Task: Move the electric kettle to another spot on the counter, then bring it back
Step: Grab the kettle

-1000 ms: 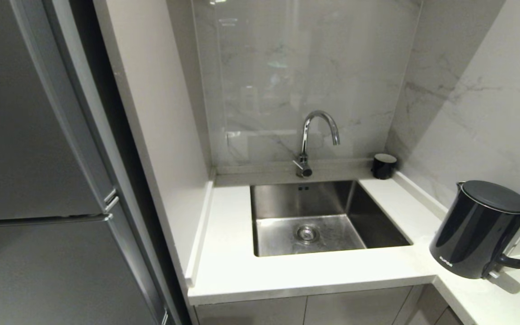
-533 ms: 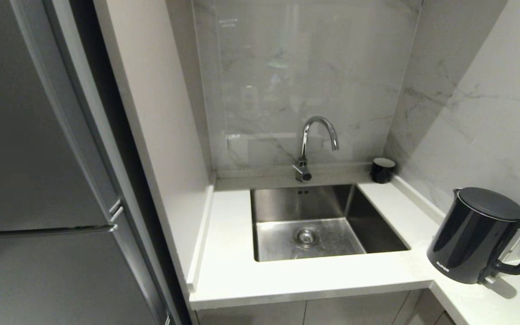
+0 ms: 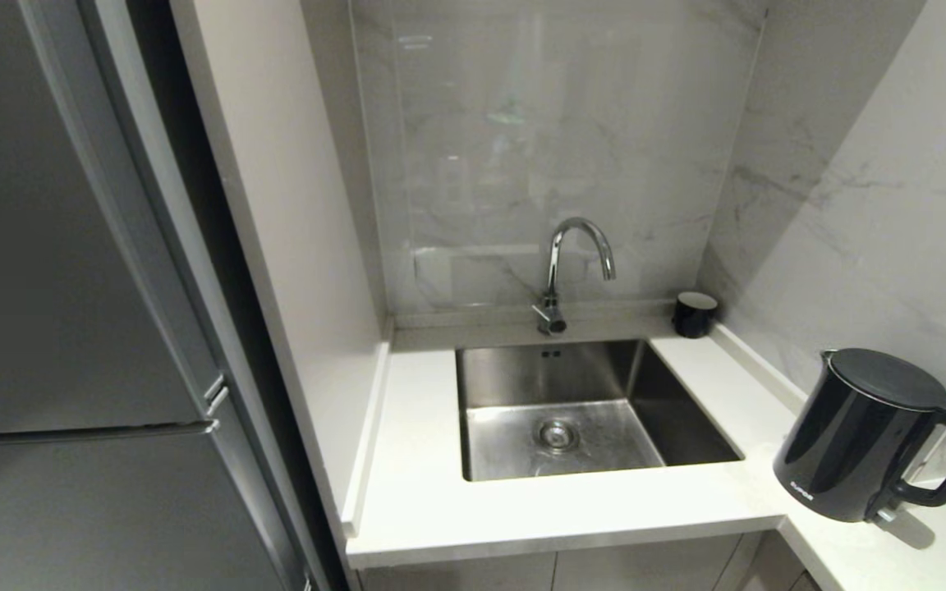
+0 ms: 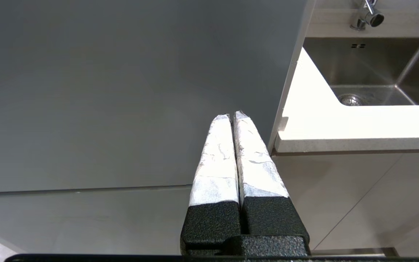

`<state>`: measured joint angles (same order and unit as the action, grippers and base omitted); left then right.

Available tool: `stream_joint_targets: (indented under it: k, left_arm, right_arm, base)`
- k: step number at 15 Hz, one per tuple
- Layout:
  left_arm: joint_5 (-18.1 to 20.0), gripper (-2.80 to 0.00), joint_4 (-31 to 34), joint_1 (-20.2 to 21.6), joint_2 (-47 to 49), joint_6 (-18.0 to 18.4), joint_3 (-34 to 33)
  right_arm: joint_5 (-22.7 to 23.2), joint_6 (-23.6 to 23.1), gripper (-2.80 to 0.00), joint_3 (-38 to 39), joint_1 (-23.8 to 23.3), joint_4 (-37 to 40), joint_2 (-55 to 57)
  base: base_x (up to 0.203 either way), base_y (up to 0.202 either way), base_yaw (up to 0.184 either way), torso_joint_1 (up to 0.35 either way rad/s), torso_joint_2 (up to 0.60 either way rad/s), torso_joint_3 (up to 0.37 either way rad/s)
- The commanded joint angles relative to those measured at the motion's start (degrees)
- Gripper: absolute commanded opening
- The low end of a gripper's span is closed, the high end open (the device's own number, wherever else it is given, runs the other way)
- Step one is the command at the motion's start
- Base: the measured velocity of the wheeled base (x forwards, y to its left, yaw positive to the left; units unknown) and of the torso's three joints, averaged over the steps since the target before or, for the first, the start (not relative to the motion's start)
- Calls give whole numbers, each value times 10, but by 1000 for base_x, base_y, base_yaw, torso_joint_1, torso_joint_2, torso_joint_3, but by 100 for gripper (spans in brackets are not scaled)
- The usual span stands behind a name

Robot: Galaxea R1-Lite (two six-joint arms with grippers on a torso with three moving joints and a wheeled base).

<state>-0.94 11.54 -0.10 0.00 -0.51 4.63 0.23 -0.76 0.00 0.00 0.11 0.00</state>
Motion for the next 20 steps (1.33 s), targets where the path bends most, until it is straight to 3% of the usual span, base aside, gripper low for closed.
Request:
stream_joint_targets:
  k: [1,11,20]
  left_arm:
    - [0,-280,1,0,1,0,0]
    - [0,-280,1,0,1,0,-1]
    - [0,-280,1,0,1,0,-1]
  right_arm:
    - [0,0,-280,0,0,1,0]
    - [-1,1,-280,0,0,2,1]
    - [-1,1,-280,0,0,2,0]
  base:
    - [0,0,0,66,-141,-84]
    - [1,0,-7,0,-5,1]
    - [1,10,-172,1,7,1]
